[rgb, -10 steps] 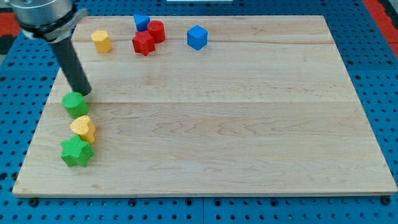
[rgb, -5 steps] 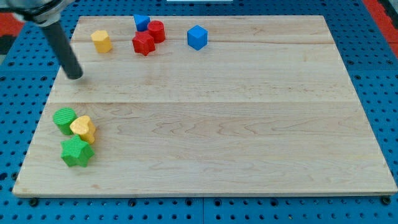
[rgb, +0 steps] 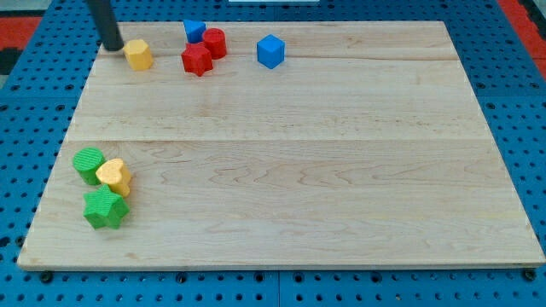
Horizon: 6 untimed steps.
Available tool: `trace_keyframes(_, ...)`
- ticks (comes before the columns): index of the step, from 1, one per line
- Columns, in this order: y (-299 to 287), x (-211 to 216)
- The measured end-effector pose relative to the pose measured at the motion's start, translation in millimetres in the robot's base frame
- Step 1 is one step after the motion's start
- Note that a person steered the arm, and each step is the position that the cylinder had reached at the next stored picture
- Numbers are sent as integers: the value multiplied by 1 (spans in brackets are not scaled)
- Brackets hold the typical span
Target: Move the yellow hexagon downwards
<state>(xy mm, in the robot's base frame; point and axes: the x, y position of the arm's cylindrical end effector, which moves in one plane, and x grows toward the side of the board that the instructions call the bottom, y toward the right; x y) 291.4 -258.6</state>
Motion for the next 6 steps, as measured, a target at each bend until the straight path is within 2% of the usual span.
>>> trace_keyframes(1,-6,4)
trace_keyframes(2,-13,-46)
trace_keyframes(3,33,-47)
trace_keyframes(4,29,21)
trace_keyframes(5,29,55)
trace_keyframes(6,-9,17)
